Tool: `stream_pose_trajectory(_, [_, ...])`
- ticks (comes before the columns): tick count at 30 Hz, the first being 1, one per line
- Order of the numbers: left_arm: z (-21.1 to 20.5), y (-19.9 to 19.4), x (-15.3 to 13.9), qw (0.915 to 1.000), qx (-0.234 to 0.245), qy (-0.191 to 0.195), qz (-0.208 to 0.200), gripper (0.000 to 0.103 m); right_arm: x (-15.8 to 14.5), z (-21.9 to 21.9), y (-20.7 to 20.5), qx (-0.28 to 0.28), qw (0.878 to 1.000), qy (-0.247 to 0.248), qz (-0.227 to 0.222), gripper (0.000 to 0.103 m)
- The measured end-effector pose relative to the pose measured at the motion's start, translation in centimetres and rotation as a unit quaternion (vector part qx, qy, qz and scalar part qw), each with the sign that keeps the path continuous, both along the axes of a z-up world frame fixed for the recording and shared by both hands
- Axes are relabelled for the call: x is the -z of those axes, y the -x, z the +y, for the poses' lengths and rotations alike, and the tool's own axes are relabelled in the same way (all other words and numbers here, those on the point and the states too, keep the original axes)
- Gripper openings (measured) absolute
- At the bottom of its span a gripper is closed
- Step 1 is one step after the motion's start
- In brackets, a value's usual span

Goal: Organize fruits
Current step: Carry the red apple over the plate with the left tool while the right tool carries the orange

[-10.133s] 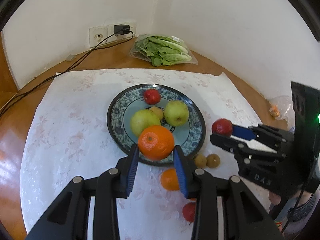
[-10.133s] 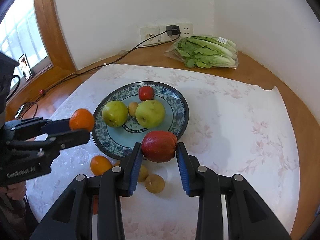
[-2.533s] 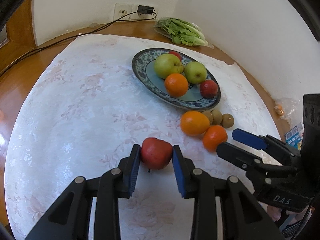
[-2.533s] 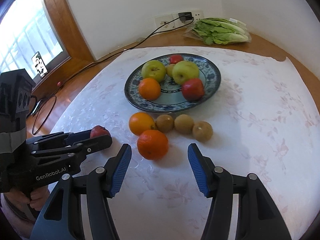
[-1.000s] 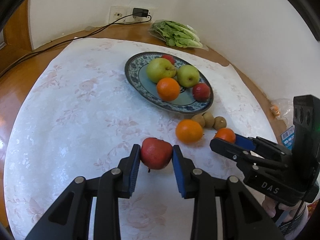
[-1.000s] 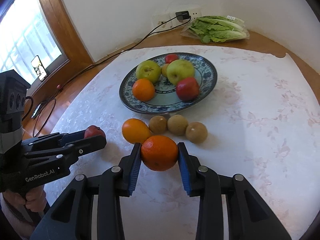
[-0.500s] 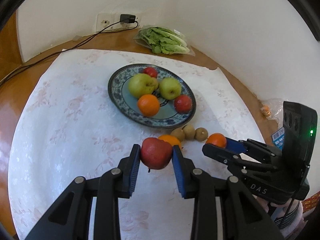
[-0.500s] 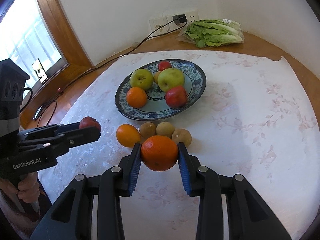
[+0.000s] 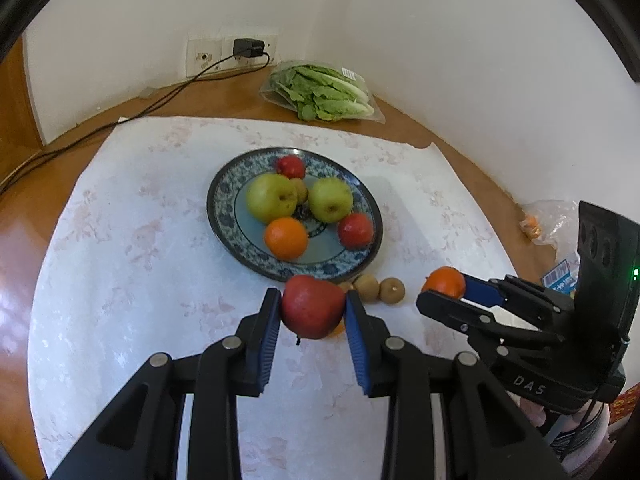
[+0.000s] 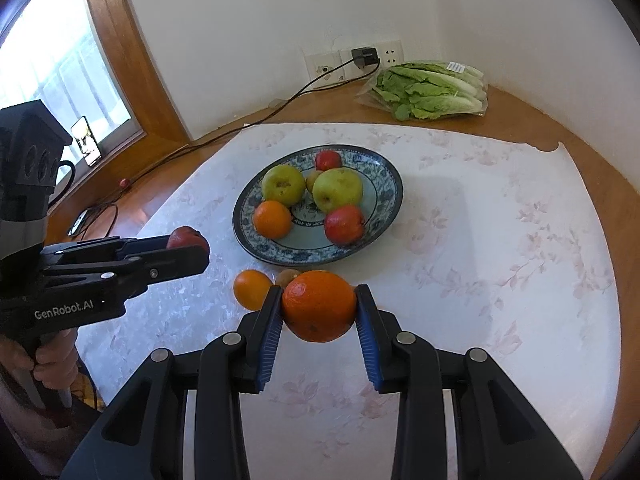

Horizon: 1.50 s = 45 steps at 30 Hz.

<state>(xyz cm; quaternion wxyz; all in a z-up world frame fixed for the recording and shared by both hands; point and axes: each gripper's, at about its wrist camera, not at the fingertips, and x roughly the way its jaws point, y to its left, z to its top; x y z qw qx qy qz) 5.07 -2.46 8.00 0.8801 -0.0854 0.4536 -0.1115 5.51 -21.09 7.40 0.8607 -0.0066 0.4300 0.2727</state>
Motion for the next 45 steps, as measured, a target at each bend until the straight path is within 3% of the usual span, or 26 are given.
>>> stream_pose_trajectory(15, [-0.6,-2.8,-0.1,0.9997,0.006,-0.022,-0.002,0.033,-0.6,0.0,-2.1,0.003,1.0,0.003,-0.021,0.036])
stream_pose_trajectory(29, [1.0,-5.7,0.8,0.9982,-0.019,-0.057,-0.004,0.033,0.2,0.2,-4.9,0.01,0.999,0.021,-0.026,0.036])
stream_pose_trajectory(45, [2.0,-8.5,2.8,0.9983,-0.022,-0.054,0.008,0.033,1.7,1.2,-7.7,0.002,0.999,0.027,-0.018,0.036])
